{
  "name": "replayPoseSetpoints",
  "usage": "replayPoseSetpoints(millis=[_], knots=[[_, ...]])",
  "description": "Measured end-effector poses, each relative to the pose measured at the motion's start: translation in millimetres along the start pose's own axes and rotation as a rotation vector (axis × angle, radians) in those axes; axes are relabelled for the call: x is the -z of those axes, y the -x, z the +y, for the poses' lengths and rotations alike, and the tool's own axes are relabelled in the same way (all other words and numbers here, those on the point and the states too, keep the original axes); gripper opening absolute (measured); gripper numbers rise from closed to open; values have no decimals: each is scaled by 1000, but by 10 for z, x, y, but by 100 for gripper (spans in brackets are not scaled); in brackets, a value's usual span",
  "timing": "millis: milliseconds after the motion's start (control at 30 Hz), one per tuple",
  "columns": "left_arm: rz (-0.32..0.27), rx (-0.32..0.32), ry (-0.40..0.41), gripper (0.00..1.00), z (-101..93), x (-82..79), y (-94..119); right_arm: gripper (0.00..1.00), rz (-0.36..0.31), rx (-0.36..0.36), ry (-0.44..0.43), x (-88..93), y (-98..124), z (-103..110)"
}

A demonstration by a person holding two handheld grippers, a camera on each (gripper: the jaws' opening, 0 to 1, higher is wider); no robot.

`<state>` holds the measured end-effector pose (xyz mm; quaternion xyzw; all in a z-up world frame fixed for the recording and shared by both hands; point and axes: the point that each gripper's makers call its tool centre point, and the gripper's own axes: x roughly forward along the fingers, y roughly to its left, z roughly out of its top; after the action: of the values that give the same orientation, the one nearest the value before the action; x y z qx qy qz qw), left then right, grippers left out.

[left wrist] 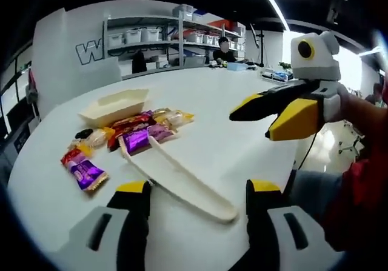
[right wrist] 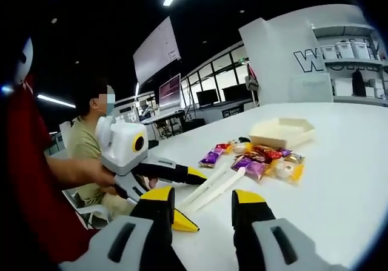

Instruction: Place the target food into the container with the food tongs after gripping and lifting it, then release it inside without dropping or visibly crushing the food.

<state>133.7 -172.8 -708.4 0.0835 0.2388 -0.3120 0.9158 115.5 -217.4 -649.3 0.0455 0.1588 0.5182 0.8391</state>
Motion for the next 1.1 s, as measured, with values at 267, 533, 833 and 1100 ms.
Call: replayPoseSetpoints(millis=[267,533,833,1100], knots=[[-3,-26,5,67,184,15,87,33,3,0,-10,28,-15,-9],[3,-39,15,66,273,64,187,33,-1,-4,-15,33,-18,0],[-8,-59,27,65,361,139,312,34,8,-15,-21,58,-19,43],[-4,-99,43,64,544,170,496,34,19,-21,-21,81,-26,72]])
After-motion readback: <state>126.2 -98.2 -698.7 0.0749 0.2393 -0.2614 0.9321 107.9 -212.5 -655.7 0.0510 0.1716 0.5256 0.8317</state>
